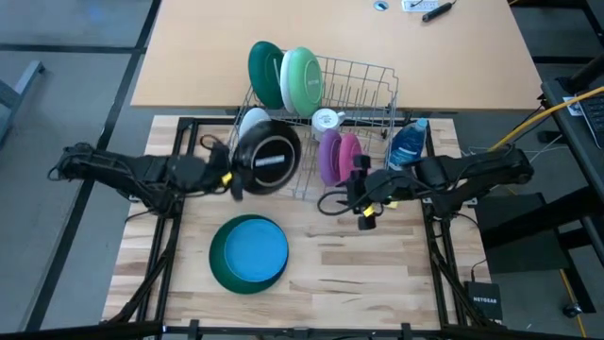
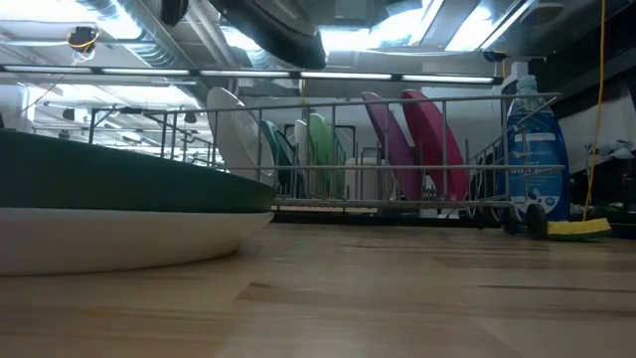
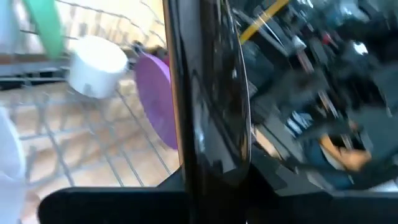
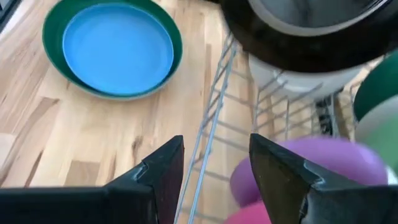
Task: Sort dishes
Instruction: Put the brown plate in the dish rack
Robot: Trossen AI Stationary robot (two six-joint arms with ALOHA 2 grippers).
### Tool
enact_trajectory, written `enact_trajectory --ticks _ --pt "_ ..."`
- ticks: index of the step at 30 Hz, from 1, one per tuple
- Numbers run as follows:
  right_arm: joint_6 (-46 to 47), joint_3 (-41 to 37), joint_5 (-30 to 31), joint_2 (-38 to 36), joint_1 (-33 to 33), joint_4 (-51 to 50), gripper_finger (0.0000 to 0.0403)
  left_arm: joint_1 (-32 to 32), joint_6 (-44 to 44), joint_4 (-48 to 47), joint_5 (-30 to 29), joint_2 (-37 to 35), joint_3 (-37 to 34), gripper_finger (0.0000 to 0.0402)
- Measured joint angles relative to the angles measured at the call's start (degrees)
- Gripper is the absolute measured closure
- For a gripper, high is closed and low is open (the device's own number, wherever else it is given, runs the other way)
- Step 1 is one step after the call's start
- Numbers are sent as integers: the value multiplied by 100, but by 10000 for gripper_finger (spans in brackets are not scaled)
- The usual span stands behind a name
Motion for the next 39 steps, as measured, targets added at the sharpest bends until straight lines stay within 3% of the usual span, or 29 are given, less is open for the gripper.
enact_trajectory --ticks 8,14,27,39 --pt "675 -1293 -1 -736 0 472 216 1135 -238 -5 20 186 0 362" --pt "966 -2097 -12 -946 -2 943 216 1626 -403 2 38 522 0 362" --pt "1375 -2937 -65 -935 -2 1484 216 1806 -477 33 71 1290 0 362" --pt "1487 -3060 -65 -934 -2 1704 216 2083 -364 154 40 1462 0 362"
